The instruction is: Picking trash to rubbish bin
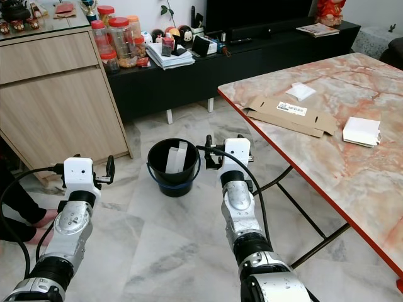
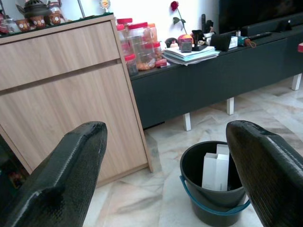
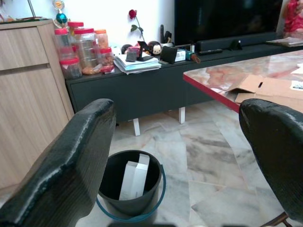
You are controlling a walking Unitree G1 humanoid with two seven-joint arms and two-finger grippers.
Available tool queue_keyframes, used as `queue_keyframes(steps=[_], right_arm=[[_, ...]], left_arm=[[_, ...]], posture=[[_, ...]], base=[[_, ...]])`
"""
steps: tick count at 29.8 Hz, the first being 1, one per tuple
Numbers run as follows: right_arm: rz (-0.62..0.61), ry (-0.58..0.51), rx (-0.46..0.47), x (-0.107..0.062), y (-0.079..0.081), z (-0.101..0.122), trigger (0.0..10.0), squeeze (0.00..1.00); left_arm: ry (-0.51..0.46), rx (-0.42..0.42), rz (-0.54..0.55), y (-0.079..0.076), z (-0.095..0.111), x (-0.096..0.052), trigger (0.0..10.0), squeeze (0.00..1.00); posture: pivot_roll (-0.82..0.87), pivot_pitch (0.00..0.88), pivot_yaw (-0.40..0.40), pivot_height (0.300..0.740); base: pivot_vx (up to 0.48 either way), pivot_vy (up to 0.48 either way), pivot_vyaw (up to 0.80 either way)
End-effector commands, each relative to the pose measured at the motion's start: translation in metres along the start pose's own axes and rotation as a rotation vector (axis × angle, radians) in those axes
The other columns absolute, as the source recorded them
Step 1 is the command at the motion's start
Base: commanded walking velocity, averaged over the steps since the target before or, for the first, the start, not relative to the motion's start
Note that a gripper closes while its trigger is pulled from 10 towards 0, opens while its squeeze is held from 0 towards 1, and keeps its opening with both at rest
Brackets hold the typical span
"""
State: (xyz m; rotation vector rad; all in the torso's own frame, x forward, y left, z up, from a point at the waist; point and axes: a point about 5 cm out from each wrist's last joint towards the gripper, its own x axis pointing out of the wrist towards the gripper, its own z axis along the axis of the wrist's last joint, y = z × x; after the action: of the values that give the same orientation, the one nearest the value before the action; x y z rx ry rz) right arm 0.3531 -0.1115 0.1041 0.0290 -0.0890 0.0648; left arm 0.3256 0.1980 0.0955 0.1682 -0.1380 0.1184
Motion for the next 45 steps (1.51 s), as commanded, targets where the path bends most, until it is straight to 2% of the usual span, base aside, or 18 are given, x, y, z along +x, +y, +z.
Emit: queue_keyframes(steps=[1,10,45], right_arm=[[0.009,0.0,0.001,0.0011,0.0028,0.0008,10.0,0.0],[0.007,0.019,-0.003,0.0005,0.0037,-0.002,10.0,0.0],[0.039,0.02,-0.013,0.0032,0.0071,0.0004,10.0,0.0]], left_arm=[[-0.004,0.007,-0.003,-0.0004,0.0015,0.0026,10.0,0.0],[-0.004,-0.013,-0.009,-0.0028,0.0006,0.0016,10.0,0.0],[-0.037,-0.028,0.0,-0.0045,0.0079,0.0059,10.0,0.0]], posture=[[-0.04,0.0,0.014,0.74],[-0.04,0.0,0.016,0.74],[-0.03,0.0,0.008,0.74]], base=[[0.0,0.0,0.0],[0.0,0.0,-0.09],[0.0,0.0,-0.8]])
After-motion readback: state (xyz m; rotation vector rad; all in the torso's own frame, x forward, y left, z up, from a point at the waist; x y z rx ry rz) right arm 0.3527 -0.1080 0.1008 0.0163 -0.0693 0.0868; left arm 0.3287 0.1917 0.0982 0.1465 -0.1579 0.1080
